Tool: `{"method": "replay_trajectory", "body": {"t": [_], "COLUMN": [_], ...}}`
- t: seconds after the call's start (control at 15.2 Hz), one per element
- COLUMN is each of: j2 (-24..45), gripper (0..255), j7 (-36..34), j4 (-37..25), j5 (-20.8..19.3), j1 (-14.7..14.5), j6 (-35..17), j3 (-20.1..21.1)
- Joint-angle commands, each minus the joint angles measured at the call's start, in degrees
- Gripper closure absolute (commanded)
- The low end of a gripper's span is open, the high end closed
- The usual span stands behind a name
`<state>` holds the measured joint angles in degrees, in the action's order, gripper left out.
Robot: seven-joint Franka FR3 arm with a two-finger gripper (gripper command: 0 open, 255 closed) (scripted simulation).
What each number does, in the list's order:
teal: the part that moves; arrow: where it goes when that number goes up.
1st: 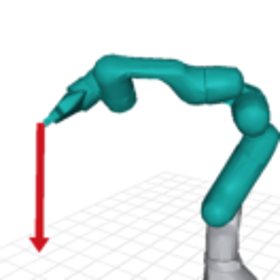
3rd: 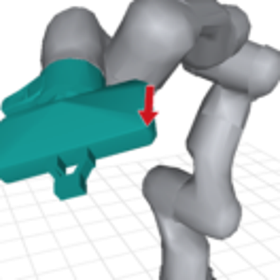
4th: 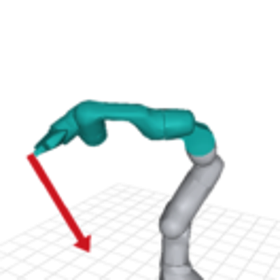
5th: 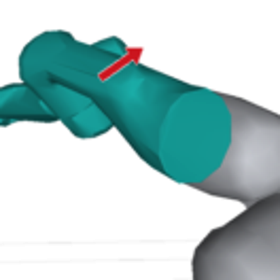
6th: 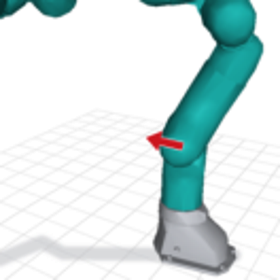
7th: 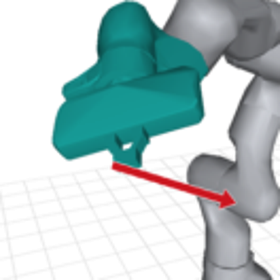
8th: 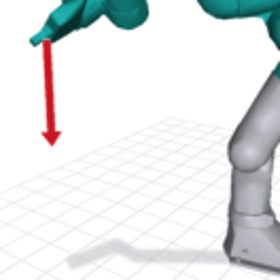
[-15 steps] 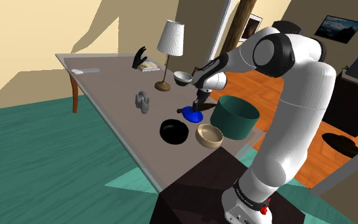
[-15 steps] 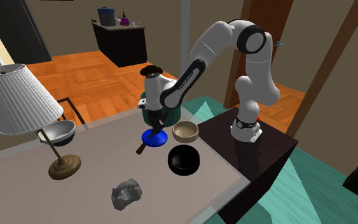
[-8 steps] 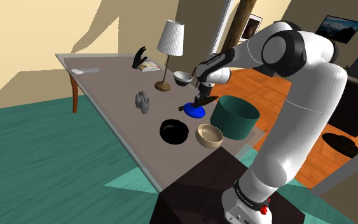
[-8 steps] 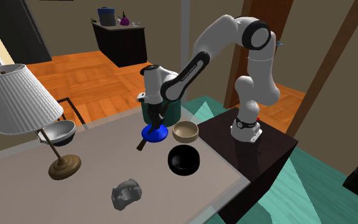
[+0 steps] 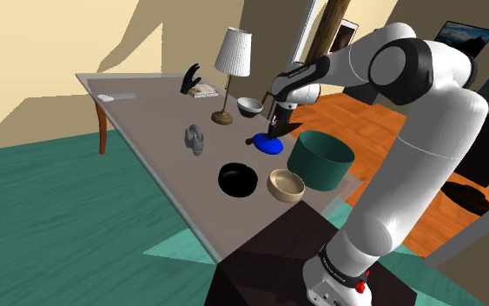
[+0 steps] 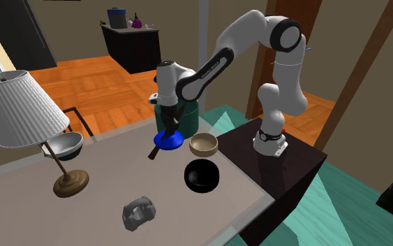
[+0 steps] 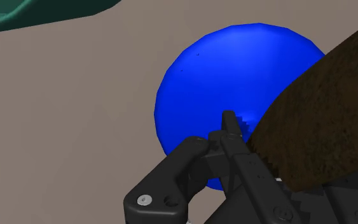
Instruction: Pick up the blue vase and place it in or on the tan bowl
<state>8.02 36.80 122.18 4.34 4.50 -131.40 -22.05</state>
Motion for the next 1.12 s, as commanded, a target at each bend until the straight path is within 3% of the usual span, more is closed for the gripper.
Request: {"method": "replay_trajectory", "body": {"t": [0.0,0.4,0.73,1.06], "j2": [-0.91,-3.22,-15.41,-28.03], "gripper": [255,255,255,255], "j7": [-0.44,-1.33,-3.96,-6.26], "j4": [-0.47,-2.41,9.11,19.05], "j5": [-0.52,-1.78,-7.53,-12.85], "j1": [-0.14,-0.34,-0.02,2.28], "j6": [1.29,5.35,5.11,7.26], "j3": [-0.07,-0.22,-0.62,0.18]}}
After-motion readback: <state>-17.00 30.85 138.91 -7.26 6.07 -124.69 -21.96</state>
